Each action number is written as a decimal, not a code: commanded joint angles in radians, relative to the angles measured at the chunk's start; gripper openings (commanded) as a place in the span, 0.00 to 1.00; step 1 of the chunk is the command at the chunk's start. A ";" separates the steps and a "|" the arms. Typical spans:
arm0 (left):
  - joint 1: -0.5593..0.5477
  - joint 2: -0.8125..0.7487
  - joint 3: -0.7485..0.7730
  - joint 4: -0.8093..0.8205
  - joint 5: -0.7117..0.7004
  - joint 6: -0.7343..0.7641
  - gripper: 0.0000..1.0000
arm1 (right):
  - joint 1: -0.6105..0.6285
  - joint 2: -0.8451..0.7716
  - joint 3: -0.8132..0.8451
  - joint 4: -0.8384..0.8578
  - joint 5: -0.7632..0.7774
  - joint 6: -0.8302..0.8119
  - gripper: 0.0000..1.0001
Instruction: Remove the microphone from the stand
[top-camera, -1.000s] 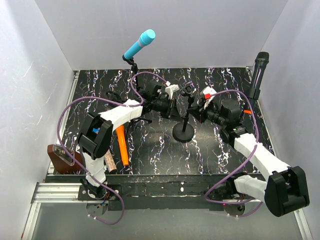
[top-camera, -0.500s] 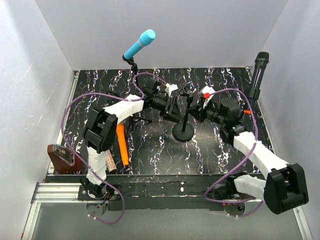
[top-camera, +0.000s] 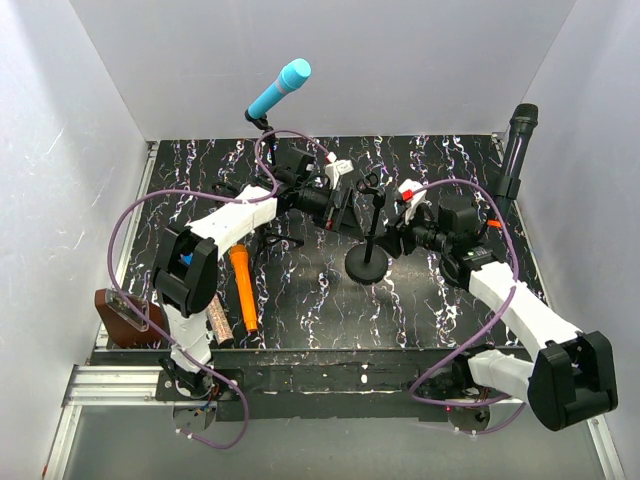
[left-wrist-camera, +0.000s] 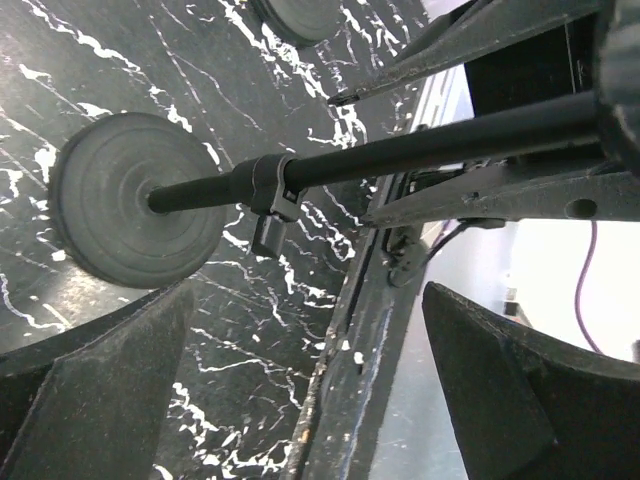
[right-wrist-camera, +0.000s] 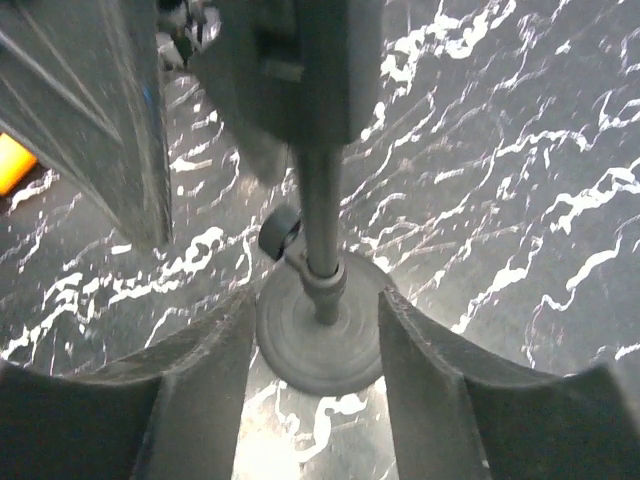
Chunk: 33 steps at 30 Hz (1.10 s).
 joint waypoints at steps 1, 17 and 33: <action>0.005 -0.102 0.016 -0.075 -0.070 0.191 0.98 | -0.004 -0.072 0.081 -0.232 -0.017 -0.069 0.63; -0.015 -0.203 0.012 -0.103 -0.119 0.414 0.98 | -0.002 -0.098 0.270 -0.212 0.016 0.087 0.70; -0.025 -0.223 0.032 -0.112 -0.134 0.477 0.98 | -0.002 0.040 0.332 -0.175 0.016 0.181 0.02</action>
